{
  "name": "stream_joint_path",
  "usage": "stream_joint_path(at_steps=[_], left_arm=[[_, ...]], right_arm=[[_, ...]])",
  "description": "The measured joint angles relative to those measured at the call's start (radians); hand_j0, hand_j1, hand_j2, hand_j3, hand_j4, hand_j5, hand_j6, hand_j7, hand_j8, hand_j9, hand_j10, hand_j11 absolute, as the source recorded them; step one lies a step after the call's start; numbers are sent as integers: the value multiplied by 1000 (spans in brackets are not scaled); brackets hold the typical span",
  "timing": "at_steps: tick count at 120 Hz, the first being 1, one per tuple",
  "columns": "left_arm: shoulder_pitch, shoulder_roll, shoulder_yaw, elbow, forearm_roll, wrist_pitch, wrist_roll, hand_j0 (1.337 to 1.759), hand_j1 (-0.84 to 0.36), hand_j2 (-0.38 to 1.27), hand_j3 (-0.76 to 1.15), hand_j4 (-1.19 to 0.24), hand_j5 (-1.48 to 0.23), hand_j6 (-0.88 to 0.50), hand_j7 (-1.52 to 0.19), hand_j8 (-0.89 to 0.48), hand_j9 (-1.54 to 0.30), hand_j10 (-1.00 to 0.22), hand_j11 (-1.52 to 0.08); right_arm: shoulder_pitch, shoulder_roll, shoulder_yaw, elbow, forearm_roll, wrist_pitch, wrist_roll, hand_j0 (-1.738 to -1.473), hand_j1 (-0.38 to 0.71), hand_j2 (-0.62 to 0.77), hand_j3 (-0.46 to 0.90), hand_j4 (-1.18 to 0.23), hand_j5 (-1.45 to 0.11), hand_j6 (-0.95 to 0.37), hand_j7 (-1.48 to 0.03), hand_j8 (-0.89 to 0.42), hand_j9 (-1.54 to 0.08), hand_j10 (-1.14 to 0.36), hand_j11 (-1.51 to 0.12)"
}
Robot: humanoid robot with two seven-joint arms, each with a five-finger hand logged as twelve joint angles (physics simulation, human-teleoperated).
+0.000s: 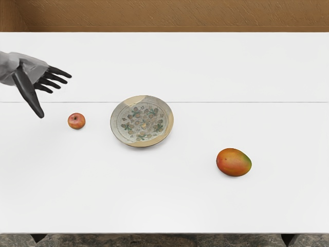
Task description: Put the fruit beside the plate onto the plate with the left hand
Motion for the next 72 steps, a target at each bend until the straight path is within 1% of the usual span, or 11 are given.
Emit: stream_joint_path(at_steps=[10, 30, 36, 41, 48, 54, 58, 62, 64, 66, 72], left_arm=[[2, 1, -5, 1, 4, 0, 0, 1658, 335, 2, 0, -13, -15, -13, -15, -13, -15, -12, -15], [2, 1, -8, 19, 11, 0, 0, 1658, 336, 2, 0, -13, -15, -13, -15, -13, -15, -12, -15], [-5, -6, -9, 39, 25, 0, 1, 1658, 336, 2, 0, -12, -14, -12, -14, -12, -14, -11, -14], [1, -32, -9, 78, 41, 0, 1, 1658, 338, 2, 0, -11, -13, -11, -13, -11, -13, -10, -12], [-12, -173, 10, 148, 60, 0, 1, 1658, 340, 2, 0, -10, -11, -10, -11, -10, -10, -9, -10], [-85, -313, 97, 186, 62, 0, 0, 1658, 342, 1, 0, -8, -9, -8, -9, -8, -8, -8, -8], [-126, -407, 170, 195, 61, 0, 0, 1658, 342, 1, 0, -7, -8, -8, -8, -7, -8, -7, -8], [-187, -472, 253, 176, 46, 0, -1, 1658, 342, 1, 0, -7, -8, -7, -8, -7, -8, -6, -8], [-215, -509, 297, 154, 30, 0, -1, 1658, 342, 1, 0, -7, -8, -8, -8, -7, -8, -7, -8], [-243, -552, 340, 127, 11, 0, -2, 1658, 341, 1, 0, -7, -8, -7, -8, -7, -8, -6, -8], [-311, -600, 447, 18, -56, 58, -2, 1658, 341, 1, 0, -6, -8, -6, -8, -6, -8, -6, -8]], right_arm=[[-18, 0, 0, 1, 0, 0, -1, -1658, -331, -3, 0, -15, -20, -15, -20, -15, -20, -15, -20], [-26, 0, 0, 5, 0, 1, -1, -1658, -331, -3, 0, -15, -19, -15, -19, -15, -19, -15, -19], [-27, 0, 0, 6, 0, 1, -1, -1658, -331, -3, 0, -15, -19, -15, -19, -15, -19, -15, -19], [-27, 0, 0, 6, 0, 1, -1, -1658, -331, -3, 0, -15, -19, -15, -19, -15, -19, -15, -19], [-27, 0, 0, 6, 0, 1, -1, -1658, -331, -3, 0, -15, -19, -15, -19, -15, -19, -15, -19], [-27, 0, 0, 6, 0, 1, -1, -1658, -331, -3, 0, -15, -19, -15, -19, -15, -19, -15, -20], [-27, 0, 0, 6, 0, 1, -1, -1658, -331, -3, 0, -15, -20, -15, -19, -15, -20, -15, -20], [-27, 0, 0, 7, 0, 1, -1, -1658, -331, -3, 0, -15, -20, -15, -20, -15, -20, -15, -20], [-27, 0, 0, 7, 0, 1, -1, -1658, -331, -3, 0, -15, -20, -15, -20, -15, -20, -15, -20], [-27, 0, 0, 7, 0, 1, -1, -1658, -331, -3, 0, -15, -20, -15, -20, -15, -20, -15, -20], [-28, 0, 0, 7, 0, 1, -1, -1658, -331, -3, 0, -15, -20, -15, -20, -15, -20, -15, -20]])
